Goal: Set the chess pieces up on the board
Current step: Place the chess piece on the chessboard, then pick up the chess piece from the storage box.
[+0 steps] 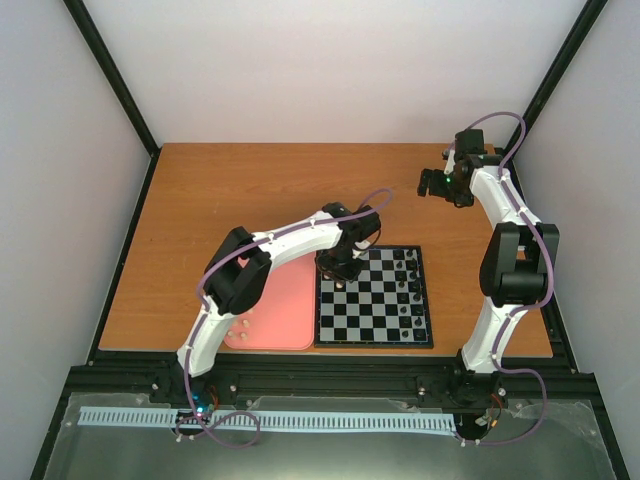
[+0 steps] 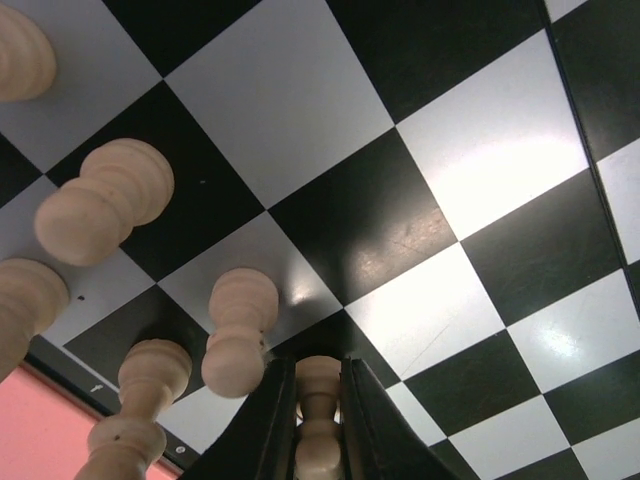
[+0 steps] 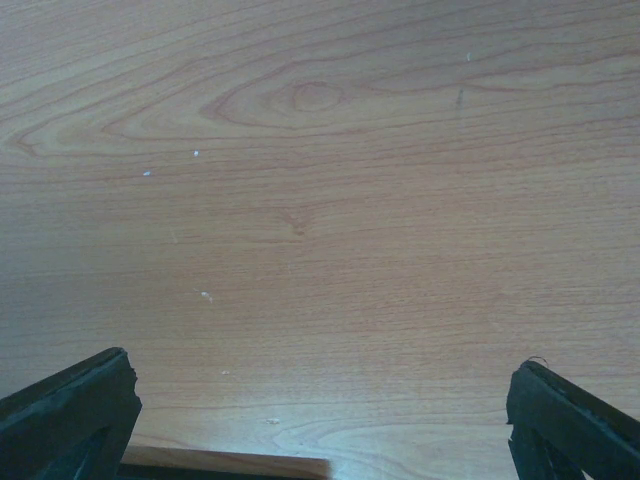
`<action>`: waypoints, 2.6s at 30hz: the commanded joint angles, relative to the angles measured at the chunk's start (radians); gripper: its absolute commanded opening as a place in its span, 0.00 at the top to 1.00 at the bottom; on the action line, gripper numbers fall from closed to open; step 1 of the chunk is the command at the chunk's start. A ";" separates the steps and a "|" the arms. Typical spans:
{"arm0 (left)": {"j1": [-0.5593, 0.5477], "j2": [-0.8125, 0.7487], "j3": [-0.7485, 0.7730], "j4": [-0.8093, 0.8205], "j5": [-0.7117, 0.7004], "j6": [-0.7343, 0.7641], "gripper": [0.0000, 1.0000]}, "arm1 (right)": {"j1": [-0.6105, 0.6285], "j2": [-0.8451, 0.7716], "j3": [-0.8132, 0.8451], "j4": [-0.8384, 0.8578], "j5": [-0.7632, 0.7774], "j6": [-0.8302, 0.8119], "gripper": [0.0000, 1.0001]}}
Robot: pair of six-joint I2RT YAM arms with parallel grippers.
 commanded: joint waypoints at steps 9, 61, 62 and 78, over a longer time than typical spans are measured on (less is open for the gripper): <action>-0.007 0.017 0.000 0.041 0.000 0.011 0.87 | -0.012 -0.033 -0.005 0.006 0.002 -0.005 0.00; 0.599 -0.559 -0.707 0.195 -0.088 -0.113 0.46 | -0.010 -0.023 -0.018 0.011 -0.028 -0.001 0.00; 0.601 -0.554 -0.711 0.198 -0.089 -0.113 0.47 | -0.010 -0.024 -0.018 0.011 -0.028 -0.002 0.00; 0.620 -0.499 -0.741 0.234 -0.102 -0.098 0.59 | -0.010 -0.016 -0.021 0.010 -0.020 -0.003 0.00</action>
